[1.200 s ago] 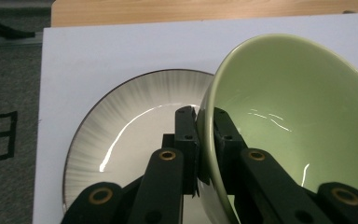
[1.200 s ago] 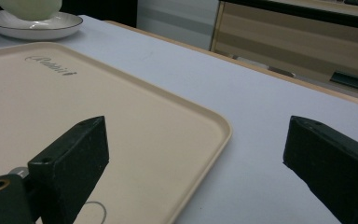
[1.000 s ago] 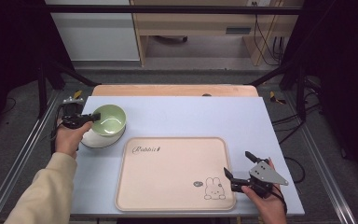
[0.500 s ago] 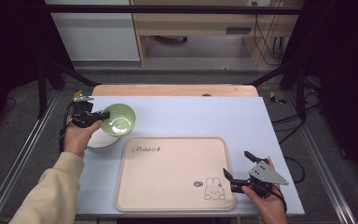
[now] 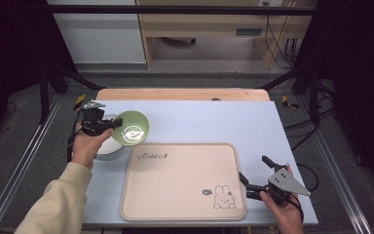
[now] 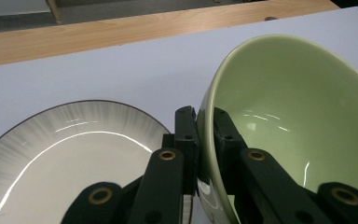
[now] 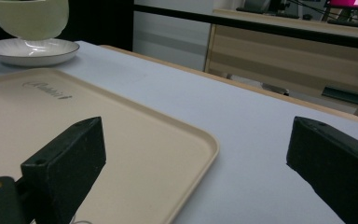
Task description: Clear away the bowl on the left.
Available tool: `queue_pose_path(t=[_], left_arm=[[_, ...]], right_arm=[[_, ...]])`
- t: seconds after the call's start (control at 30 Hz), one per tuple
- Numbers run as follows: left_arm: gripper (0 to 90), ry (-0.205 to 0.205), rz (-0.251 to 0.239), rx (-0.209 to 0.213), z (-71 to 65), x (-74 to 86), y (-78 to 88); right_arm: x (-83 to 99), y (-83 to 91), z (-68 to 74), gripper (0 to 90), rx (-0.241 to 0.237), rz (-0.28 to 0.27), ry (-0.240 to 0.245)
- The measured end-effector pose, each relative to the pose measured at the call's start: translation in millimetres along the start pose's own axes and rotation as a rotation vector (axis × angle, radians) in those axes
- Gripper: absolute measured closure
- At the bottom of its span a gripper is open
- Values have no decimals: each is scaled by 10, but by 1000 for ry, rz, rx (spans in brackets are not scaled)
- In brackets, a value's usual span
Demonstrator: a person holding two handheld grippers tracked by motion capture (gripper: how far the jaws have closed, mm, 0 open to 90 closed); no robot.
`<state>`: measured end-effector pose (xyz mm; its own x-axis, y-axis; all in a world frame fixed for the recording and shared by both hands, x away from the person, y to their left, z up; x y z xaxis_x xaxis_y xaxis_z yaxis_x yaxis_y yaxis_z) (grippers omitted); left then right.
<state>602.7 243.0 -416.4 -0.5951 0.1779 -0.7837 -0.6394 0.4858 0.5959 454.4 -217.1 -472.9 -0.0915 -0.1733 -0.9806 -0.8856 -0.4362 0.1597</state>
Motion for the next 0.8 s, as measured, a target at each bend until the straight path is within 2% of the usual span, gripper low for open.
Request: queue_pose_path(t=[0.17,0.3,0.37,0.53,0.6,0.7,0.77,0.8], left_arm=[[832,-12,-7,36,-134,5,-32],[832,-22,-12,32,-207,18,-48],[832,-23,-9,37,-276,62,-78],[832,-48,14,52,-394,169,-123],[833,-36,9,56,-429,210,-125],[833,-42,-6,42,-442,251,-86],[832,-19,-6,39,-450,272,-53],[832,-21,-4,40,-454,281,-32]], right_arm=[[4,3,-36,52,12,-4,-13],[13,2,-43,48,17,6,-23],[50,-1,-50,50,24,33,-27],[23,8,-45,48,23,20,-26],[21,11,-37,48,21,21,-26],[2,3,-22,48,19,24,-22],[4,-3,-29,48,32,35,-18],[8,-1,-25,48,32,38,-22]])
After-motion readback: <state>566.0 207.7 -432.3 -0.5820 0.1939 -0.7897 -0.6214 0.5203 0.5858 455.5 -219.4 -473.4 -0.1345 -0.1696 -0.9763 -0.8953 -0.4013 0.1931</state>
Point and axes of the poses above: each handheld gripper's, and its own axes: y roughly backward along the jaws, x roughly out of its underside, z roughly to its left, the point moved 7 cm from there along -y, roughly forward along the jaws, and after that the axes turned 3 degrees about x, right-handed, at the moved point
